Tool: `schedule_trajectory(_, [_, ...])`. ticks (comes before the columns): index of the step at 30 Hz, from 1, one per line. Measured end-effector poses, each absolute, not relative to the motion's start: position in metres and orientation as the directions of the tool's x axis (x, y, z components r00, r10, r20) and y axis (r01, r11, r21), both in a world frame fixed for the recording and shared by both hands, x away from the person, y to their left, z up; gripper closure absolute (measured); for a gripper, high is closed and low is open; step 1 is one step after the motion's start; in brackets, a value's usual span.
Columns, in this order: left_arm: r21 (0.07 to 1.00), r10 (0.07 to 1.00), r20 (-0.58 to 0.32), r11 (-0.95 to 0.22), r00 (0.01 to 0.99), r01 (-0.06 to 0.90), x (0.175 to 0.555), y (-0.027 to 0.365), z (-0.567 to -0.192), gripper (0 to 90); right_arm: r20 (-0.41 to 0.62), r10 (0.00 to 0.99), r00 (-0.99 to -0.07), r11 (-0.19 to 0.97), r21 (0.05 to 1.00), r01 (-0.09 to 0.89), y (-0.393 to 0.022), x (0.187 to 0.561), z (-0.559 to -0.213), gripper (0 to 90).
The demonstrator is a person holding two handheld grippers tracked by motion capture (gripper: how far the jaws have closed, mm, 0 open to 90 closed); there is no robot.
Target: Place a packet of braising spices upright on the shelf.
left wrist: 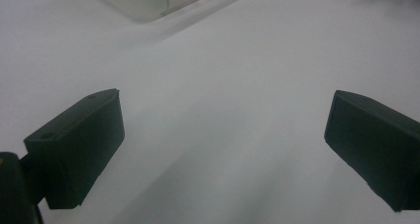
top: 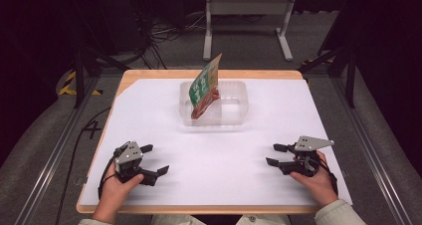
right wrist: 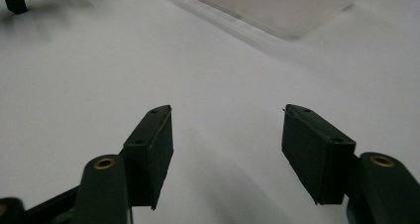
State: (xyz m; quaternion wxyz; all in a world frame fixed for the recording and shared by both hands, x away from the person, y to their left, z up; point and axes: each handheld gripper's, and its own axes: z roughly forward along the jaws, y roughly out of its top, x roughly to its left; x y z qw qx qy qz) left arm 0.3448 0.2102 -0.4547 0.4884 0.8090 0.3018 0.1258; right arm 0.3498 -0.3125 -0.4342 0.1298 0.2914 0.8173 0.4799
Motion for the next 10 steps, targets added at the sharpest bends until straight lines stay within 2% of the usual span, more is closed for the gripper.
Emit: schedule_trajectory(10, [0.87,0.618,-0.097,-0.328,0.78,0.369,0.3446,0.2113,-0.4546,2.7,0.066,0.6,-0.797,0.37,0.86,0.35,-0.3123,0.3498,-0.4342,36.9])
